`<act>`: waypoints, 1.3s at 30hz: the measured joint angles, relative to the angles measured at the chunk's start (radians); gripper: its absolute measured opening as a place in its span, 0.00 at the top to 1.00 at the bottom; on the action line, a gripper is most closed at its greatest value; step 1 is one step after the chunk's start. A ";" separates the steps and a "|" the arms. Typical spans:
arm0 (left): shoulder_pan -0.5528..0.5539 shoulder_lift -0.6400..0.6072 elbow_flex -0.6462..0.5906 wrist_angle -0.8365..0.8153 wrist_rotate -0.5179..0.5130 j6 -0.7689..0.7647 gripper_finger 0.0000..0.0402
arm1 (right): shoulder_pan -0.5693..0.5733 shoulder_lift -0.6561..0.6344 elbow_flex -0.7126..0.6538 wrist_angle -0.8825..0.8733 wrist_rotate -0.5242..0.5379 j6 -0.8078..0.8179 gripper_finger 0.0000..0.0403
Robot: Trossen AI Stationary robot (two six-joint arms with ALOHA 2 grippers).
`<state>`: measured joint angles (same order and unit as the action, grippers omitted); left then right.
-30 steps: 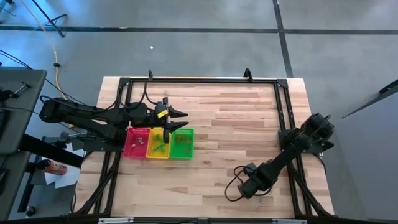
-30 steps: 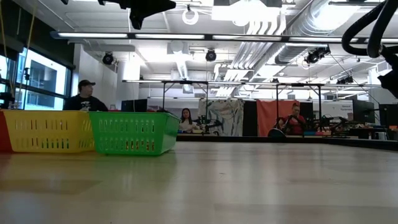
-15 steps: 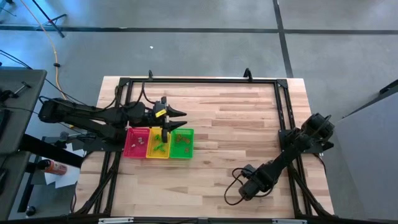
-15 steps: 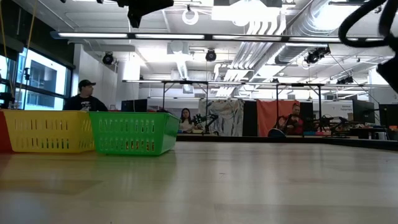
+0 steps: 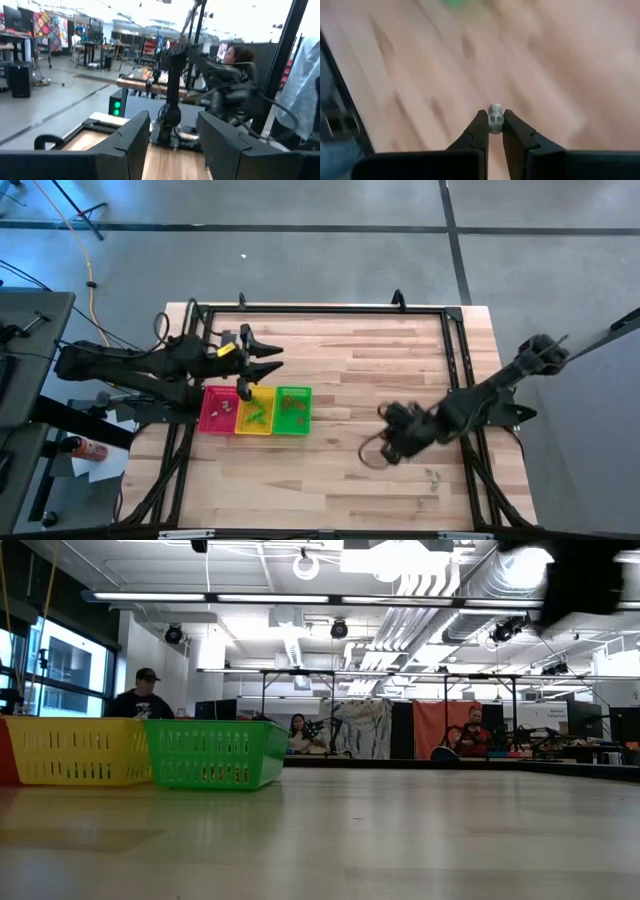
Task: Sort Halloween decoration
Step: Put the white skull toy into the red bin
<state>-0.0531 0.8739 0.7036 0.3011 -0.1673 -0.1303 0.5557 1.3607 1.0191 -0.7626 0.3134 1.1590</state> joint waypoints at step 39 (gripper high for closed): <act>0.000 0.032 -0.002 -0.012 0.000 -0.059 0.61 | -0.558 0.000 0.002 1.103 -0.317 -1.167 0.94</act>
<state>-0.0528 0.9058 0.7021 0.2894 -0.1673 -0.1890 -0.0026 1.3605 1.0206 0.3408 -0.0035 -0.0082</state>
